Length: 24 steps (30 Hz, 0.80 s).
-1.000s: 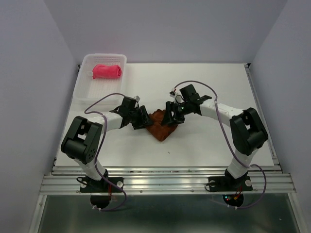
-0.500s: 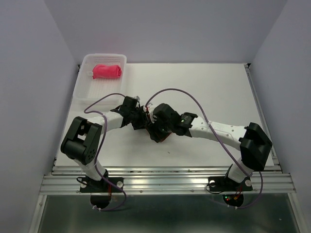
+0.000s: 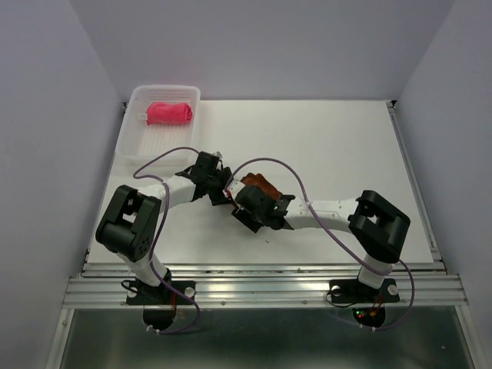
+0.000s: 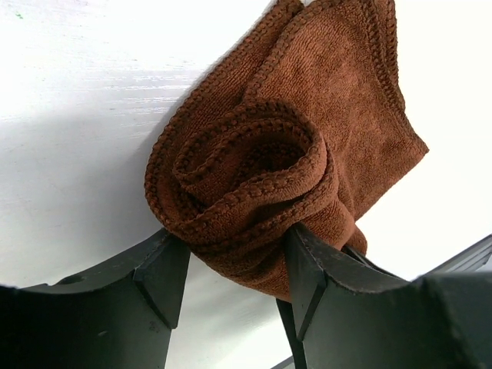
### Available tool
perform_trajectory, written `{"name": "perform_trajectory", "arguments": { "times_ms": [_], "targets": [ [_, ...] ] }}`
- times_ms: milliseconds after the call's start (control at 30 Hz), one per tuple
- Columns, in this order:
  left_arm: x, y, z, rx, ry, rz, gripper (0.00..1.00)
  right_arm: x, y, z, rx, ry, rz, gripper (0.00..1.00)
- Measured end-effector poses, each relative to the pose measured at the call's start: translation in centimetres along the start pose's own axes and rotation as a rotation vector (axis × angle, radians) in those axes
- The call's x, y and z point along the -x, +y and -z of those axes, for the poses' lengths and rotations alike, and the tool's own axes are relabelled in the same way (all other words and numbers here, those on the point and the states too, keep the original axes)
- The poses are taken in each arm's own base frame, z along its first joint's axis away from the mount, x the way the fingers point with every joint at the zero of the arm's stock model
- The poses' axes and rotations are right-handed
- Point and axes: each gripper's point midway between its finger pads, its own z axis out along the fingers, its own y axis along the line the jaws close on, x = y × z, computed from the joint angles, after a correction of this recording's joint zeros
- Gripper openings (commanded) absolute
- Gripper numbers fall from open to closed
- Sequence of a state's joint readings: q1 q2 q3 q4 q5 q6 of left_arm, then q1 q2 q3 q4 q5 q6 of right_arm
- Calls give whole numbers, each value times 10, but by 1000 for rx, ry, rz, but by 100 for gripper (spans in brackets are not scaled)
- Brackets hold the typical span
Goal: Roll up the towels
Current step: Roll the towel
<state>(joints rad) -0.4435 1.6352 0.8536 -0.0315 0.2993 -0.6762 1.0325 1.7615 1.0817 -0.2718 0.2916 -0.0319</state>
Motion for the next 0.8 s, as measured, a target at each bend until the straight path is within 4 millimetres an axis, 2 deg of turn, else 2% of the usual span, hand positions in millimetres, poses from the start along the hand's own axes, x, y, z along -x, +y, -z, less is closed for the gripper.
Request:
{"name": "perform_trajectory", "arguments": {
  "times_ms": [100, 133, 167, 200, 267, 300, 333, 500, 667, 733, 800],
  "targets": [
    [0, -1, 1, -3, 4, 3, 64, -5, -2, -3, -46, -14, 24, 40],
    [0, -2, 1, -4, 5, 3, 65, -5, -3, -4, -67, -21, 29, 29],
    [0, -2, 1, -3, 7, 4, 68, -5, -4, -5, -85, -27, 33, 13],
    [-1, -1, 1, -1, 9, 5, 78, -3, -5, -6, -107, -35, 35, 10],
    [-2, -1, 2, 2, 12, 9, 88, -1, -9, -5, -143, -45, 32, 4],
    [-3, -1, 4, 4, 14, 7, 95, -1, -9, -5, -151, -46, 23, 4],
    [-2, -1, 7, 5, 13, 8, 98, -1, -9, -5, -155, -47, 14, 4],
    [9, -5, 32, 38, -52, 1, 99, 0, 3, -4, -91, -44, -54, 1],
    [19, 2, 47, 109, -108, 3, 99, 14, 23, 3, 87, -64, -184, 1],
    [22, 7, 54, 133, -125, 14, 99, 16, 26, 4, 161, -59, -246, 1],
    [25, 7, 58, 132, -139, 25, 99, 16, 19, 3, 229, -47, -326, 1]
  ]
}}
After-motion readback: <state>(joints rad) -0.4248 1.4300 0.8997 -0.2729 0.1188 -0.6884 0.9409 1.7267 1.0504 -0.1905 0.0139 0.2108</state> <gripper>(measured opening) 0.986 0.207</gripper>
